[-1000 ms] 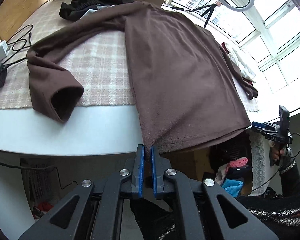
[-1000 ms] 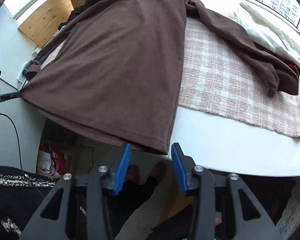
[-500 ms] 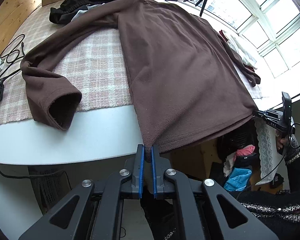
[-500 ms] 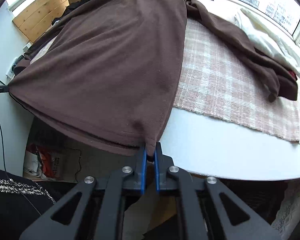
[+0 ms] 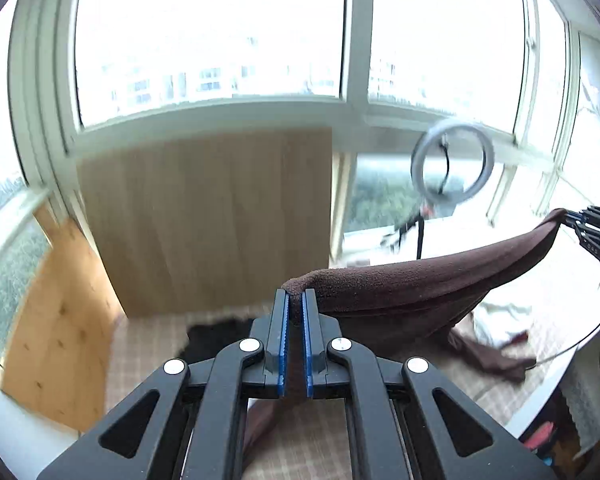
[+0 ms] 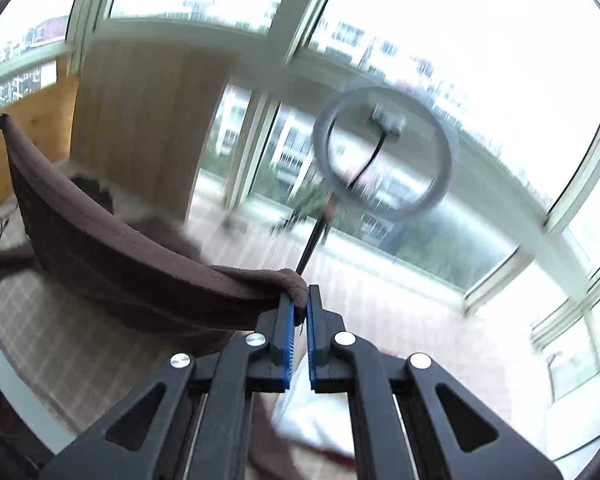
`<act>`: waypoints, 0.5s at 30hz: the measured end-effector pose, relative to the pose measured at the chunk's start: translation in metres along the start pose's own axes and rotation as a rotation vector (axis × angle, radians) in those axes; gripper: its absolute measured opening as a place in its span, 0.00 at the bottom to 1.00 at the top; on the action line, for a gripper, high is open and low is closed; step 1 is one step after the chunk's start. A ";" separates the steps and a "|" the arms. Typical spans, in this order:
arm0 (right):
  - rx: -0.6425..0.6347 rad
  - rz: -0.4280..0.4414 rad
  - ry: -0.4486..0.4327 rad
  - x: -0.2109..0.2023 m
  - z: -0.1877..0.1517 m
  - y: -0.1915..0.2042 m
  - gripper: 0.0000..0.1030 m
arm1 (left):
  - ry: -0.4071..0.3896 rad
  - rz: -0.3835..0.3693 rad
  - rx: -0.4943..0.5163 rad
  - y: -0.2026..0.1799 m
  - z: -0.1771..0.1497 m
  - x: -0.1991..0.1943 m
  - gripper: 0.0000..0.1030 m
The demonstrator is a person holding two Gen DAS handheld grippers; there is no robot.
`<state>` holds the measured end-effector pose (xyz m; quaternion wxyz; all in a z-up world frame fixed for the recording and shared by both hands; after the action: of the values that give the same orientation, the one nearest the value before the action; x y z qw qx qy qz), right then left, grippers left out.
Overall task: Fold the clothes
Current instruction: 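Lift the hem with both grippers, flip the garment over, lay it down, open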
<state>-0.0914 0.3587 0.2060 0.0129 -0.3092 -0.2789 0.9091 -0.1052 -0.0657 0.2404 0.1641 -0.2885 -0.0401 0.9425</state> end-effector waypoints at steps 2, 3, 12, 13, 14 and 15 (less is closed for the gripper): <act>-0.015 -0.048 -0.096 -0.053 0.047 -0.030 0.05 | -0.074 0.004 0.039 -0.004 0.027 -0.043 0.05; -0.022 -0.065 -0.126 -0.075 0.061 -0.039 0.05 | -0.079 0.010 0.065 -0.006 0.026 -0.057 0.05; -0.120 0.013 -0.012 -0.117 -0.043 0.047 0.05 | 0.241 0.024 0.216 -0.014 -0.183 -0.040 0.05; -0.098 0.055 0.035 -0.107 -0.077 0.066 0.05 | 0.302 0.012 0.222 -0.016 -0.221 -0.032 0.05; -0.075 0.096 0.084 -0.098 -0.111 0.086 0.05 | 0.370 -0.004 0.216 -0.016 -0.261 -0.025 0.05; -0.043 0.134 0.138 -0.087 -0.148 0.109 0.05 | 0.441 -0.022 0.205 -0.017 -0.302 -0.020 0.05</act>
<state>0.0795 0.3235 0.1017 -0.0356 -0.3894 -0.2757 0.8782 0.0834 -0.0625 0.0029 0.2073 -0.4685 0.0895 0.8541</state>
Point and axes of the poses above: each gripper's, at about its wrist camera, not at the fingertips, and x roughly the way its jaws point, y to its left, z to its top, the point moved 8 cm from there along x, roughly the way its jaws point, and after that the axes turned 9 degrees about -x, right-handed, at the moved point
